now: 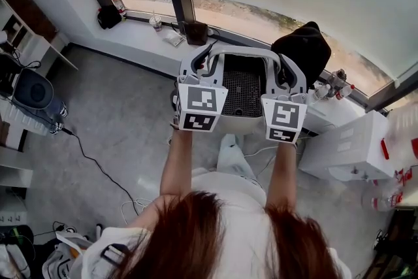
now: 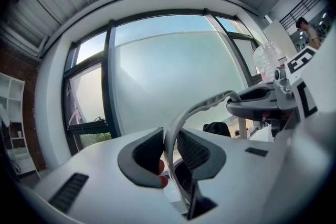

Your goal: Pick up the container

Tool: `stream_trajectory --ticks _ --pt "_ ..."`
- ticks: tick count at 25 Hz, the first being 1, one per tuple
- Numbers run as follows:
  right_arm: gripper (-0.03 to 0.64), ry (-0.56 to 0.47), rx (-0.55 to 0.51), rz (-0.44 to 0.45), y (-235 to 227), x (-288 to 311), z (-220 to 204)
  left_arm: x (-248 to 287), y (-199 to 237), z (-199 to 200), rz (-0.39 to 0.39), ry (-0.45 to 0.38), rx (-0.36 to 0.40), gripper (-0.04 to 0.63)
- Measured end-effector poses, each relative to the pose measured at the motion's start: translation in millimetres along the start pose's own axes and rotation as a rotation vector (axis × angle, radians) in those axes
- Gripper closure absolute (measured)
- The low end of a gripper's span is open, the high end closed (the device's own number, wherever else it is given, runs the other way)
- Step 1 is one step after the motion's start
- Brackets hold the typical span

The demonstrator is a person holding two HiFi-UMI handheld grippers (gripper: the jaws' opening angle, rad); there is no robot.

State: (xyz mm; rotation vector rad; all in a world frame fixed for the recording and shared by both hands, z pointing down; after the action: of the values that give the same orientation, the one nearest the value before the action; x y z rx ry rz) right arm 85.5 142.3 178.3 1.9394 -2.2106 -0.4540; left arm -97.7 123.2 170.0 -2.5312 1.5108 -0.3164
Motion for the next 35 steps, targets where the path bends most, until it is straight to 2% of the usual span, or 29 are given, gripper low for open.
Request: stream_trajectory --ticks 11,21,35 --pt "0.548 -0.035 -0.042 0.041 -9 10 15 8 10 18 -0.008 -0.028 0.027 0.511" --pt "0.548 -0.034 -0.076 0.069 -9 24 19 16 20 18 -0.013 -0.052 0.038 0.511" --pt "0.548 -0.051 -0.054 0.086 -1 7 35 -8 22 27 0.001 -0.082 0.028 0.511"
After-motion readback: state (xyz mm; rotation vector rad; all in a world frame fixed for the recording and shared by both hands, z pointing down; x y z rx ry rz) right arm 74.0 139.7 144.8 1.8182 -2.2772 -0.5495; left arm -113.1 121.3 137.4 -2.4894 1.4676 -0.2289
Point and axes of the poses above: the fingertips, and each gripper's own axes: x forward along the fingers, y to its left, z out of its top, the point moved 7 cm from there along -x, backward along the fingers, and after that the axes turned 4 degrees about -z, right-handed, at the moved point
